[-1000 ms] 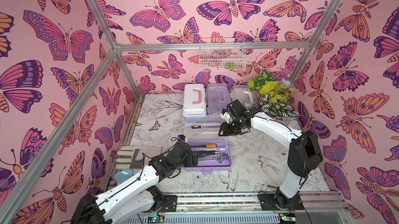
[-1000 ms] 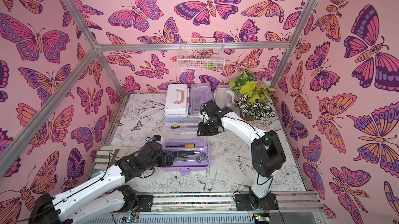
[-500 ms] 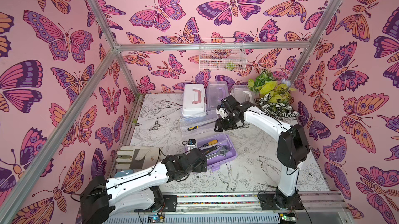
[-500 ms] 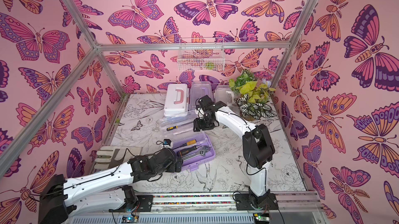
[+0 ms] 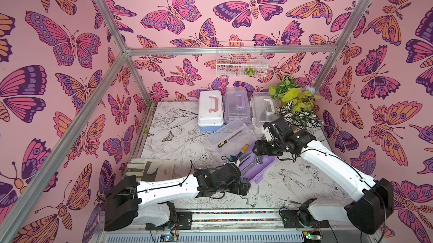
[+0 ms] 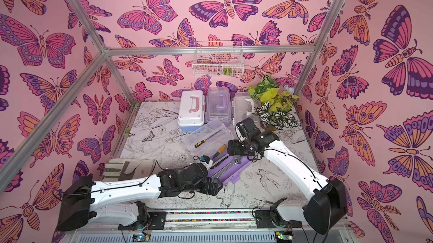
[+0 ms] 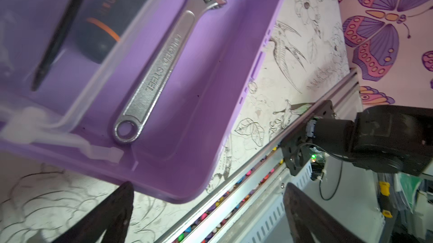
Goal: Close toolboxes
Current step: Adjust the toolbox at the center of the board.
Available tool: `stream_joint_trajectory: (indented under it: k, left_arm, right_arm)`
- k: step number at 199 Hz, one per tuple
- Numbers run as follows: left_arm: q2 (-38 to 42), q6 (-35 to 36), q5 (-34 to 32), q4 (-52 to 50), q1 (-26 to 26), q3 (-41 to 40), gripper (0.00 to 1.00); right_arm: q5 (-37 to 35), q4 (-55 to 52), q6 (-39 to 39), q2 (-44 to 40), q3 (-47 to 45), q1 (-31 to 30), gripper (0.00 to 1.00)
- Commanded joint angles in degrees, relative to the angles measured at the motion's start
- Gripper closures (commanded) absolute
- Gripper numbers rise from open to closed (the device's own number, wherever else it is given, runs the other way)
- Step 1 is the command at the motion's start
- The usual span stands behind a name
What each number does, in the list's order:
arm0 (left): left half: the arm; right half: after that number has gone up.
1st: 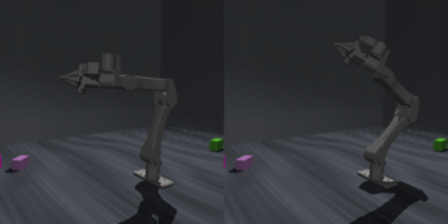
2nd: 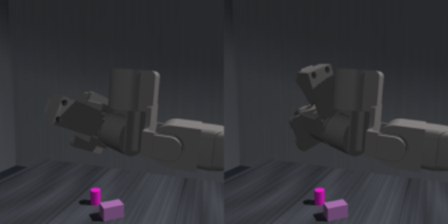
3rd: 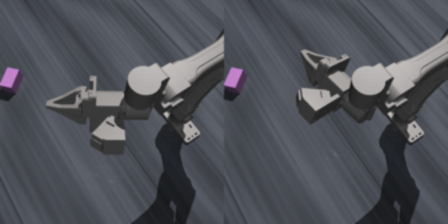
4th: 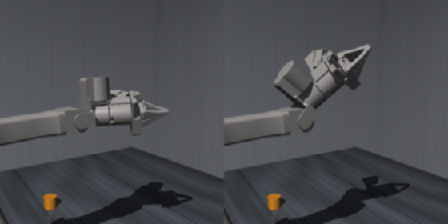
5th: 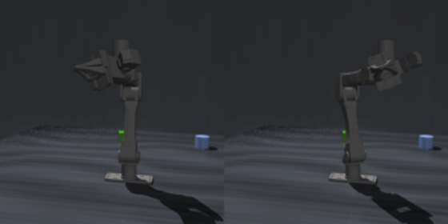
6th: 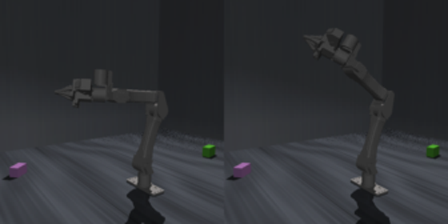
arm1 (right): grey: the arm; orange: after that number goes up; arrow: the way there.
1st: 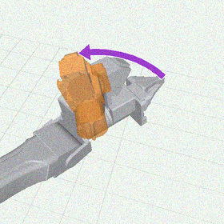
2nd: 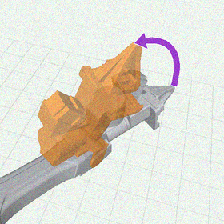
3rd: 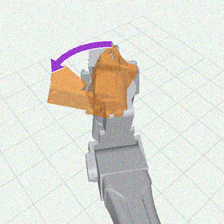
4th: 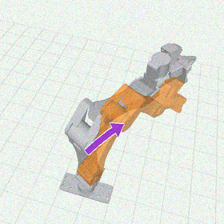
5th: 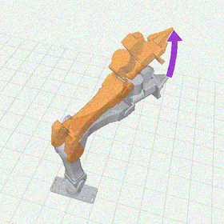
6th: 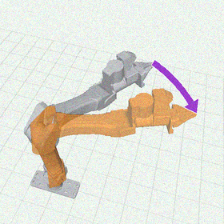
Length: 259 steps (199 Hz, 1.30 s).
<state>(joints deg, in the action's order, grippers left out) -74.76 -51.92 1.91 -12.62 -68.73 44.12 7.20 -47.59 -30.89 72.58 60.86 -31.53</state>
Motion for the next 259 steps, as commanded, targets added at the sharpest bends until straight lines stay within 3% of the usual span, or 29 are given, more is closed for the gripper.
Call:
stream_joint_trajectory:
  k: [1, 21, 40, 78, 119, 197, 259]
  left_arm:
    - [-2.99, 0.87, 5.12, 3.98, -0.79, 1.40, 0.01]
    - [-3.69, 2.85, 5.87, 3.93, -0.87, 2.53, 0.01]
    - [-2.35, 4.44, 5.20, 2.98, -0.88, 2.61, 0.01]
    - [1.27, 10.00, -0.35, -11.07, -0.57, 5.94, 0.01]
    - [10.43, 12.46, -6.34, -24.69, 1.96, 8.50, 0.01]
    - [22.29, 21.83, -4.72, -35.33, 24.61, 9.84, 0.01]
    - [22.73, 27.97, -0.17, -35.96, 38.48, 10.02, 0.01]
  right_arm:
    - [-5.64, -3.35, -8.61, -5.99, -7.27, -0.02, 0.17]
    - [-9.01, -1.45, -12.67, -9.32, -12.68, 0.19, 0.19]
    - [-7.51, 2.29, -14.70, -8.36, -15.50, 0.24, 0.22]
    - [-5.73, 6.79, -14.49, -0.34, -15.02, 0.04, 0.24]
    - [-6.39, 8.16, -13.76, 3.74, -15.22, -1.05, 0.27]
    - [-8.73, 6.73, -11.16, 4.55, -16.46, -1.08, 0.53]
    - [-10.84, 5.76, -6.63, 6.83, -12.93, -0.87, 0.82]
